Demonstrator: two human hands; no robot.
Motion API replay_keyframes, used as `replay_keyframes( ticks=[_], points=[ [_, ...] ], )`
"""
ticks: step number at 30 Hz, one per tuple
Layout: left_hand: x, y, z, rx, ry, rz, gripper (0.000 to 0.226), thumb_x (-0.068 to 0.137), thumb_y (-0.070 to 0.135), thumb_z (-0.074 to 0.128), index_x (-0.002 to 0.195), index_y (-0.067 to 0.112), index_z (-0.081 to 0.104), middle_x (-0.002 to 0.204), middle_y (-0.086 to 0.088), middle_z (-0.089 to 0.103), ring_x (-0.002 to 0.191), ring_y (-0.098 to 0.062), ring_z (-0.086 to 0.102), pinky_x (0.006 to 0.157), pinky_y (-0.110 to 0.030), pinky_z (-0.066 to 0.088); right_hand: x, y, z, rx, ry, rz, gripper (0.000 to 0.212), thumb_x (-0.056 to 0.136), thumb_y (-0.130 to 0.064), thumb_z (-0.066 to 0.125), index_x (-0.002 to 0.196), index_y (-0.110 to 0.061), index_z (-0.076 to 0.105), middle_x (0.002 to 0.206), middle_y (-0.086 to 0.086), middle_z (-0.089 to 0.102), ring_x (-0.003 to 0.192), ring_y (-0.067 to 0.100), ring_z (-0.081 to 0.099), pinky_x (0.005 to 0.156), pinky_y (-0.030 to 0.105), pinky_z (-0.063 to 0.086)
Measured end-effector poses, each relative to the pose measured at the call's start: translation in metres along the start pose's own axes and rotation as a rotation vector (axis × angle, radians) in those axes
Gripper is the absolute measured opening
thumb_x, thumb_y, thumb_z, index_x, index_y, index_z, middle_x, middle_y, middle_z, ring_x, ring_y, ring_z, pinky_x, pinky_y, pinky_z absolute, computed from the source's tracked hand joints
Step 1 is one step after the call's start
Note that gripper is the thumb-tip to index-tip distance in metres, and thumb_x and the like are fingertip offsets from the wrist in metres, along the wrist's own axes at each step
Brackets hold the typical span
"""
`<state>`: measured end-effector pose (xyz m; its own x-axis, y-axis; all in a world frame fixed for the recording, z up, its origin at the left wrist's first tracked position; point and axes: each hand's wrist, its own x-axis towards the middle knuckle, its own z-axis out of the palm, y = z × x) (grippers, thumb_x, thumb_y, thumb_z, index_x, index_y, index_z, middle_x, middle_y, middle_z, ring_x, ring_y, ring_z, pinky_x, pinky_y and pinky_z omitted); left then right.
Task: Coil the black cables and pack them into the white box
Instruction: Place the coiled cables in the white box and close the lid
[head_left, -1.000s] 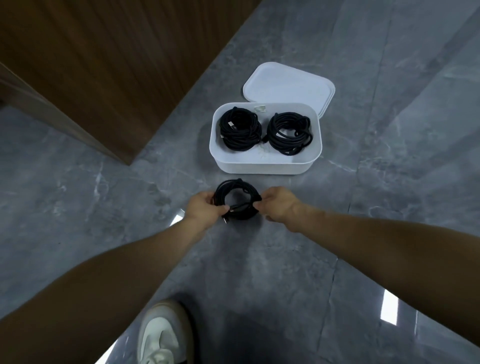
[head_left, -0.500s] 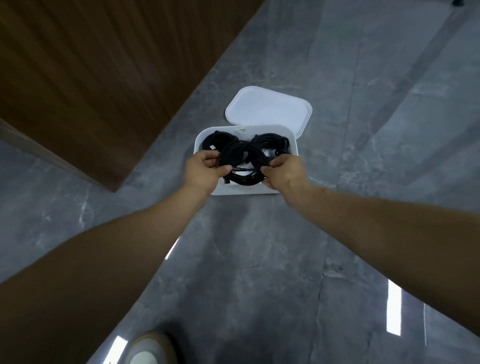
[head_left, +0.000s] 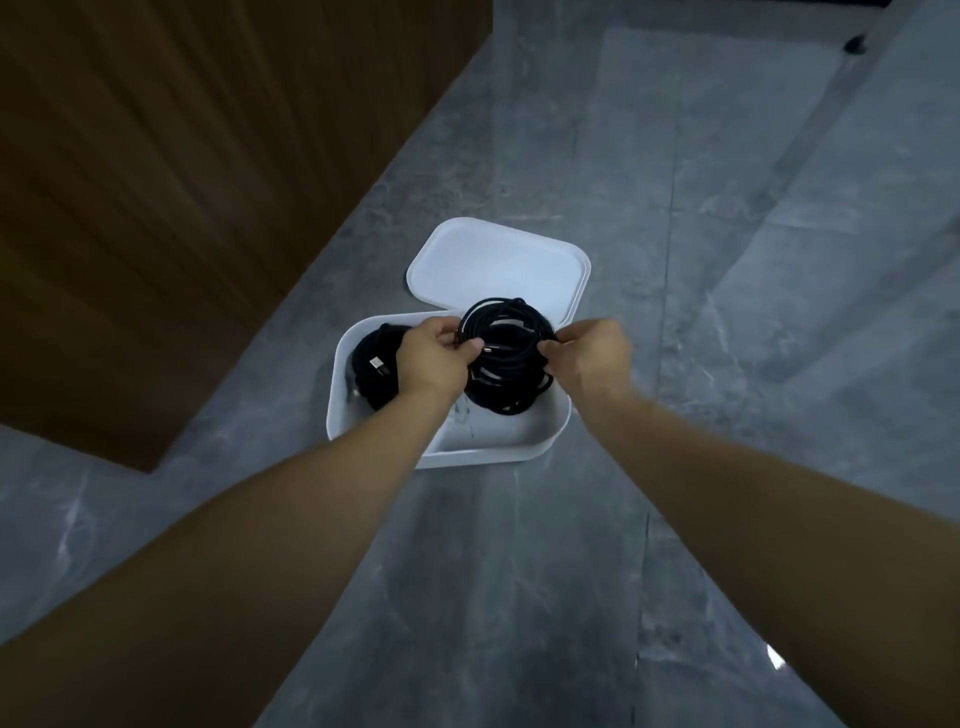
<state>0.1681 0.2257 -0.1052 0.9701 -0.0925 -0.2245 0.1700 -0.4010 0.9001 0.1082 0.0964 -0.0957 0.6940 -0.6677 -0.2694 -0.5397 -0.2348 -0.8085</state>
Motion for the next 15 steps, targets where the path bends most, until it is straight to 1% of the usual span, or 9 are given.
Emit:
replay_keyframes(
  ticks=[2,3,6,7,8,10,11,13,15],
  points=[
    [0.007,-0.007,0.006,0.033,-0.015,0.003,0.032,0.083,0.005,0.069,0.114,0.000,0.063,0.114,-0.015,0.065,0.106,-0.022,0.061,0.096,-0.029,0.046,0.002,0.003,0.002,-0.054,-0.001,-0.011,0.021,0.081,-0.013,0.068,0.085,0.008,0.069,0.084,0.023,0.070,0.084,0.034,0.066,0.077,0.039,0.054],
    [0.009,-0.010,0.009,0.052,-0.029,0.003,0.032,0.083,0.005,0.069,0.114,0.000,0.063,0.113,-0.014,0.065,0.107,-0.022,0.061,0.097,-0.029,0.046,0.004,0.005,0.003,-0.071,0.002,-0.010,0.021,0.081,-0.012,0.068,0.086,0.008,0.069,0.085,0.023,0.070,0.084,0.034,0.066,0.077,0.039,0.054],
    [0.014,-0.018,0.013,0.140,-0.062,0.006,0.033,0.085,0.006,0.068,0.117,0.000,0.063,0.109,-0.008,0.065,0.103,-0.018,0.061,0.091,-0.021,0.043,0.006,0.008,0.006,-0.104,0.002,0.009,0.019,0.082,-0.009,0.068,0.092,0.008,0.067,0.086,0.022,0.069,0.084,0.032,0.066,0.077,0.037,0.054],
    [0.016,-0.021,0.014,0.173,-0.066,0.000,0.035,0.085,0.007,0.068,0.118,0.001,0.062,0.112,-0.009,0.066,0.103,-0.019,0.061,0.091,-0.021,0.043,0.007,0.009,0.007,-0.137,-0.003,0.003,0.016,0.082,-0.009,0.068,0.088,0.006,0.067,0.081,0.019,0.067,0.080,0.030,0.065,0.073,0.034,0.052],
    [0.017,-0.024,0.015,0.208,-0.071,-0.001,0.037,0.085,0.008,0.068,0.120,0.002,0.062,0.114,-0.011,0.066,0.104,-0.021,0.062,0.092,-0.021,0.043,0.008,0.010,0.008,-0.177,-0.010,-0.008,0.011,0.082,-0.009,0.067,0.080,0.002,0.066,0.073,0.015,0.062,0.074,0.027,0.061,0.066,0.030,0.048],
    [0.017,-0.026,0.015,0.275,-0.088,0.007,0.041,0.086,0.010,0.067,0.125,0.003,0.059,0.119,-0.012,0.064,0.109,-0.023,0.061,0.094,-0.023,0.042,0.012,0.015,0.010,-0.226,-0.024,-0.034,0.022,0.081,-0.010,0.067,0.064,-0.006,0.055,0.059,0.009,0.048,0.065,0.023,0.050,0.059,0.027,0.037],
    [0.017,-0.027,0.015,0.301,-0.100,0.013,0.042,0.086,0.010,0.067,0.127,0.003,0.058,0.121,-0.013,0.063,0.111,-0.024,0.060,0.095,-0.024,0.042,0.013,0.016,0.011,-0.246,-0.036,-0.052,0.026,0.081,-0.010,0.067,0.062,-0.007,0.050,0.056,0.007,0.042,0.063,0.022,0.046,0.058,0.026,0.035],
    [0.018,-0.027,0.014,0.344,-0.123,0.020,0.043,0.087,0.011,0.067,0.128,0.004,0.057,0.123,-0.014,0.063,0.112,-0.025,0.060,0.099,-0.028,0.043,0.017,0.019,0.010,-0.272,-0.057,-0.083,0.030,0.081,-0.011,0.068,0.061,-0.007,0.046,0.054,0.005,0.037,0.061,0.022,0.042,0.054,0.027,0.031],
    [0.019,-0.027,0.012,0.400,-0.149,0.028,0.042,0.086,0.014,0.067,0.126,0.005,0.059,0.121,-0.015,0.064,0.110,-0.026,0.061,0.098,-0.034,0.046,0.018,0.022,0.009,-0.290,-0.086,-0.104,0.041,0.081,-0.011,0.069,0.053,-0.009,0.040,0.050,0.003,0.035,0.056,0.022,0.040,0.050,0.026,0.028]
  ],
)
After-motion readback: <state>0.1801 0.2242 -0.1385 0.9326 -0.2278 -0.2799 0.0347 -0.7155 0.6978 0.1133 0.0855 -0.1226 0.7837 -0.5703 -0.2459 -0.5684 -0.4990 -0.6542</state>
